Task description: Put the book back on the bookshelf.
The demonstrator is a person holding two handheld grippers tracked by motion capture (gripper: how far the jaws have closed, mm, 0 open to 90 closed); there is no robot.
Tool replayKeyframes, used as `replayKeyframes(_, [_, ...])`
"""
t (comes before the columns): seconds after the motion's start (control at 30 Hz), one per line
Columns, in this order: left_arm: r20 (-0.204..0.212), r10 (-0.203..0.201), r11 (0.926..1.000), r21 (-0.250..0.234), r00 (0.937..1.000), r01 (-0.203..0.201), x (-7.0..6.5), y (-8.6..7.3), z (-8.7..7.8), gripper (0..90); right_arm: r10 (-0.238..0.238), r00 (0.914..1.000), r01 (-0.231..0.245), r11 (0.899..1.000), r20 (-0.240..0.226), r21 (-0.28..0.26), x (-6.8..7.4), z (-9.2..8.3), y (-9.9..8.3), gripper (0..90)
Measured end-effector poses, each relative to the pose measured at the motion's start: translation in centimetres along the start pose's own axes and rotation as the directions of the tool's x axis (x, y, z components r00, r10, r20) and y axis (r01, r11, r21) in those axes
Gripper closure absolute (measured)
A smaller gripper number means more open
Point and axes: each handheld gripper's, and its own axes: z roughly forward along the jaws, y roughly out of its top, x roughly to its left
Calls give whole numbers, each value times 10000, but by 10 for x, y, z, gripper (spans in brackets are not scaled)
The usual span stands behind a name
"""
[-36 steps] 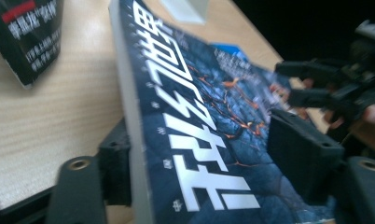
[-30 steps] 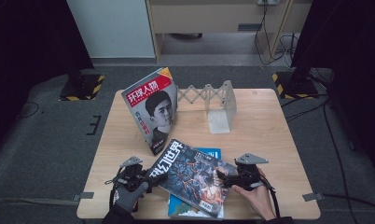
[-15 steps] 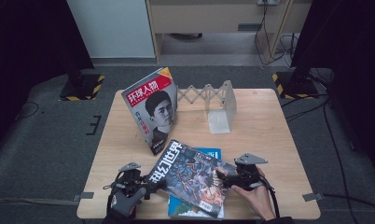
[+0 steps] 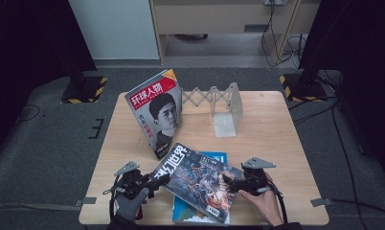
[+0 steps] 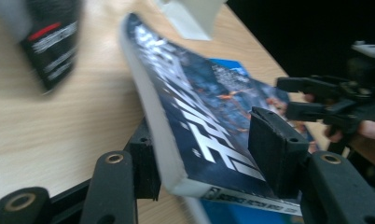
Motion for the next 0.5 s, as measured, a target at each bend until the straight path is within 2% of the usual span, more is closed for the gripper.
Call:
replayKeyframes(0.1, [10,165,9991,394,9999,-165,-8,-2,13,490,10,10000,-10,10000,-7,0,0,0,0,95])
replayKeyframes(0.17, [-27,146,9991,398,9999,-144,-9,-1,16,495,-25,10000,25,10000,25,-15,0,0,0,96])
replayKeyframes(0.27, [15,-299,9983,492,9996,298,-5,0,16,538,-55,10000,55,10000,14,-5,0,0,0,96])
replayKeyframes(0.37, [60,-560,9968,576,9984,556,-4,0,17,567,40,10000,-40,10000,-19,-29,-1,0,0,96])
replayKeyframes(0.5, [86,-478,9972,578,9988,473,-6,3,16,588,105,9999,-105,9999,-3,7,0,-1,0,98])
